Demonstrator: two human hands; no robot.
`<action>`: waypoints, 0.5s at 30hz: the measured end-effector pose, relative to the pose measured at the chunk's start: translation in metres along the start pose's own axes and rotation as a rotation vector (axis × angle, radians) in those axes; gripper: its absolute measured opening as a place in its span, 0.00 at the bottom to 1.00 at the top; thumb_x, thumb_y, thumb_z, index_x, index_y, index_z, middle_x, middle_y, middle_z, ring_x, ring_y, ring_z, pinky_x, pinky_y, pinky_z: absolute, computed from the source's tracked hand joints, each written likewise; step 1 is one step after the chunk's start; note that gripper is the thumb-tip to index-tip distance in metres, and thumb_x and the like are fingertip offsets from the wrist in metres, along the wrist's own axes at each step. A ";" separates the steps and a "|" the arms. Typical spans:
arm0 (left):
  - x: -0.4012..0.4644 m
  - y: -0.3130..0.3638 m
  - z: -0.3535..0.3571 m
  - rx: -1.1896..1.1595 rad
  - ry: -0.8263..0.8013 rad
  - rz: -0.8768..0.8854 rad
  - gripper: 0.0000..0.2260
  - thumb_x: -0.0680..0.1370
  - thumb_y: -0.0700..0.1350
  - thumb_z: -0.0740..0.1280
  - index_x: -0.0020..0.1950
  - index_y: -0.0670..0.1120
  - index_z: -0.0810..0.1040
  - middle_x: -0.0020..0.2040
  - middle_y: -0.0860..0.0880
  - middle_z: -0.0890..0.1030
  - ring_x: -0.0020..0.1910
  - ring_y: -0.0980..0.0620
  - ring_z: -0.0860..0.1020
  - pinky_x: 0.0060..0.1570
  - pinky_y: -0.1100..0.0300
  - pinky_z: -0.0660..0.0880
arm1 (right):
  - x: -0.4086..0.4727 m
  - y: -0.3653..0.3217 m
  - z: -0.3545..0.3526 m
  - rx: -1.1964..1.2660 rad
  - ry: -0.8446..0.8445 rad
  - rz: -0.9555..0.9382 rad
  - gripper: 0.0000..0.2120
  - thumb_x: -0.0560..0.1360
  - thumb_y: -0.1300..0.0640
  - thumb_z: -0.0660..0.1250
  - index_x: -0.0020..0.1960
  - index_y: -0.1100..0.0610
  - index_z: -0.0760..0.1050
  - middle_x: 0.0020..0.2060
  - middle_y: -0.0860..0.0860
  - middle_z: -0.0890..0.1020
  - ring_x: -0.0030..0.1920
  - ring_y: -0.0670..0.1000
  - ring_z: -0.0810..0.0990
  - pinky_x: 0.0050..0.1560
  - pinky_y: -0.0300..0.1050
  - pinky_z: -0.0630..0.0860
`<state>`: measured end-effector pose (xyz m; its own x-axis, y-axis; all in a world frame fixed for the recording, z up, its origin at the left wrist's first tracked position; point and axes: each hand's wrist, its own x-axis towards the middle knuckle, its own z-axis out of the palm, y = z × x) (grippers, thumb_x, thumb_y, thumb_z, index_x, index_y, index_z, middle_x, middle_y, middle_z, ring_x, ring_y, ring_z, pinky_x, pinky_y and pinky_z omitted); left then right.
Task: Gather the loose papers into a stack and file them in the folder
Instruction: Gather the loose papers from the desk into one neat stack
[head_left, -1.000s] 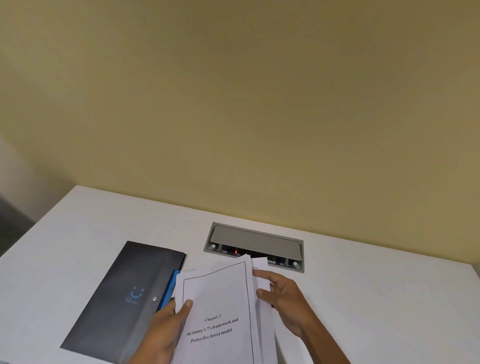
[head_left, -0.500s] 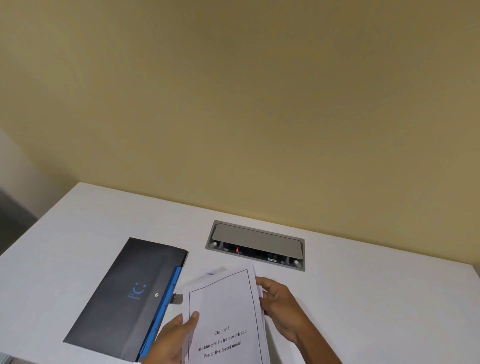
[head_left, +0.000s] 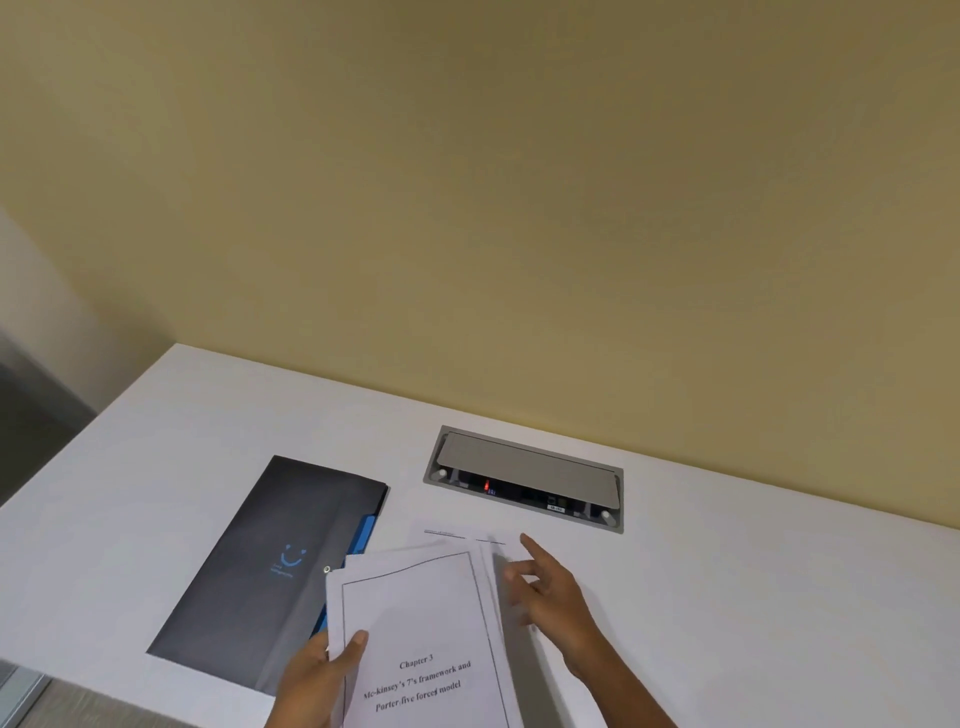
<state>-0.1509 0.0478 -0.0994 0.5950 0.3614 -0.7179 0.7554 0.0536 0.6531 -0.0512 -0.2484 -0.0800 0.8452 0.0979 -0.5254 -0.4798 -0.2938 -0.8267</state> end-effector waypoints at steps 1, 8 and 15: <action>0.001 -0.004 -0.007 0.016 0.024 0.004 0.15 0.79 0.43 0.74 0.65 0.40 0.83 0.55 0.39 0.87 0.58 0.39 0.83 0.66 0.44 0.76 | 0.003 0.006 0.001 -0.129 0.047 0.003 0.33 0.81 0.51 0.74 0.83 0.48 0.66 0.60 0.46 0.85 0.56 0.51 0.85 0.57 0.52 0.86; -0.011 -0.007 -0.051 0.225 0.161 0.014 0.16 0.81 0.51 0.70 0.64 0.44 0.83 0.51 0.42 0.84 0.52 0.42 0.78 0.56 0.49 0.72 | 0.037 0.033 -0.004 -0.719 -0.012 -0.060 0.56 0.74 0.37 0.76 0.87 0.56 0.47 0.86 0.50 0.55 0.86 0.55 0.54 0.84 0.53 0.58; -0.034 0.005 -0.063 0.157 0.188 0.012 0.17 0.82 0.44 0.70 0.70 0.42 0.80 0.64 0.38 0.84 0.65 0.39 0.79 0.63 0.48 0.70 | 0.070 0.022 0.011 -1.074 -0.134 -0.143 0.68 0.69 0.30 0.76 0.86 0.59 0.34 0.87 0.54 0.40 0.87 0.60 0.42 0.85 0.65 0.51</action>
<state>-0.1845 0.0947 -0.0567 0.5538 0.5285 -0.6434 0.7907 -0.0915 0.6054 -0.0051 -0.2371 -0.1373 0.8129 0.2809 -0.5102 0.1313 -0.9418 -0.3094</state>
